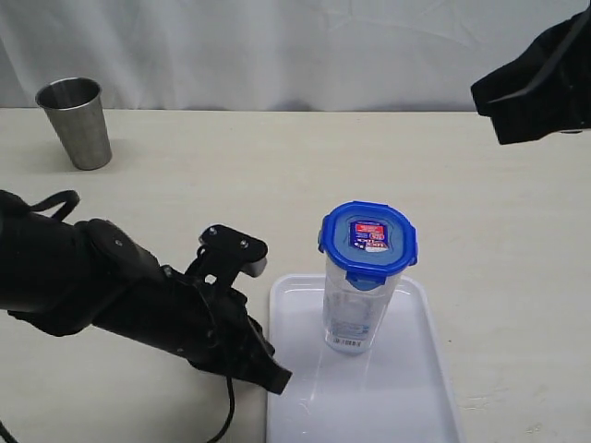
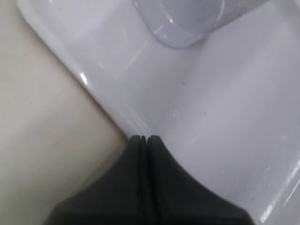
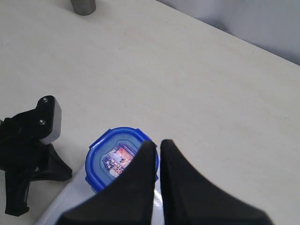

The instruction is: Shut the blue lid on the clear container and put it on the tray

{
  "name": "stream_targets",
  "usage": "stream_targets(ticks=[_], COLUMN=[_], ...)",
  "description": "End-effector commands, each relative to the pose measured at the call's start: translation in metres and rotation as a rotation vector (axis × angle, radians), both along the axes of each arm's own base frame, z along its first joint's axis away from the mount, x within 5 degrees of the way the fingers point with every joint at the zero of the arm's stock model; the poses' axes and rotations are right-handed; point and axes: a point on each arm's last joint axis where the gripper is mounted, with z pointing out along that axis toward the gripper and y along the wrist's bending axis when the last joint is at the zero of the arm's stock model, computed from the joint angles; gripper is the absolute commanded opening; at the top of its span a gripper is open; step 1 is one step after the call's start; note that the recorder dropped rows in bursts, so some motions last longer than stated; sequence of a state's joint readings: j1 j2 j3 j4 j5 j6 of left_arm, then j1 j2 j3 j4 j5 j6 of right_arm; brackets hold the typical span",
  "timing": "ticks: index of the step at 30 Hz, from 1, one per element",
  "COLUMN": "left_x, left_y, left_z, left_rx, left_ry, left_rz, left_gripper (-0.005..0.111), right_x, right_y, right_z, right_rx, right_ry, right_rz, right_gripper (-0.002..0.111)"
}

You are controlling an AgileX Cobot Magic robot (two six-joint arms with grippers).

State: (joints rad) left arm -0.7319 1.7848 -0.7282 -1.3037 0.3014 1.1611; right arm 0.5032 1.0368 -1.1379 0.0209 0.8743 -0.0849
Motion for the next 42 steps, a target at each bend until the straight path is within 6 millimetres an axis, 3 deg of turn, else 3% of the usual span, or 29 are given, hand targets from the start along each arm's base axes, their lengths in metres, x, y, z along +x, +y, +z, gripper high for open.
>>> stream_targets(ticks=[1, 6, 12, 22, 31, 39, 42], left_x=[0.003, -0.006, -0.028, -0.104, -0.162, -0.190, -0.195], left_y=[0.004, 0.017, 0.054, 0.126, 0.180, 0.205, 0.210], left_z=[0.029, 0.069, 0.122, 0.191, 0.210, 0.212, 0.212], left_rx=[-0.040, -0.114, -0.203, -0.509, -0.762, -0.890, -0.916], left_ry=[-0.122, -0.243, -0.475, -0.816, -1.050, -1.166, -1.190], left_rz=[0.039, 0.065, 0.174, 0.233, 0.278, 0.287, 0.297], left_gripper=[0.000, 0.000, 0.000, 0.000, 0.000, 0.000, 0.000], right_x=[-0.014, -0.030, -0.058, -0.114, -0.160, -0.195, -0.194], right_y=[-0.007, -0.016, -0.031, -0.063, -0.088, -0.107, -0.106], right_z=[0.009, 0.013, 0.019, 0.019, -0.003, -0.026, -0.036], right_rx=[0.023, 0.083, 0.160, 0.300, 0.382, 0.449, 0.443], right_ry=[-0.034, -0.127, -0.254, -0.515, -0.662, -0.775, -0.764], right_rz=[-0.002, -0.002, -0.001, -0.002, -0.002, -0.002, -0.002], right_gripper=[0.005, 0.005, 0.005, 0.005, 0.005, 0.005, 0.005])
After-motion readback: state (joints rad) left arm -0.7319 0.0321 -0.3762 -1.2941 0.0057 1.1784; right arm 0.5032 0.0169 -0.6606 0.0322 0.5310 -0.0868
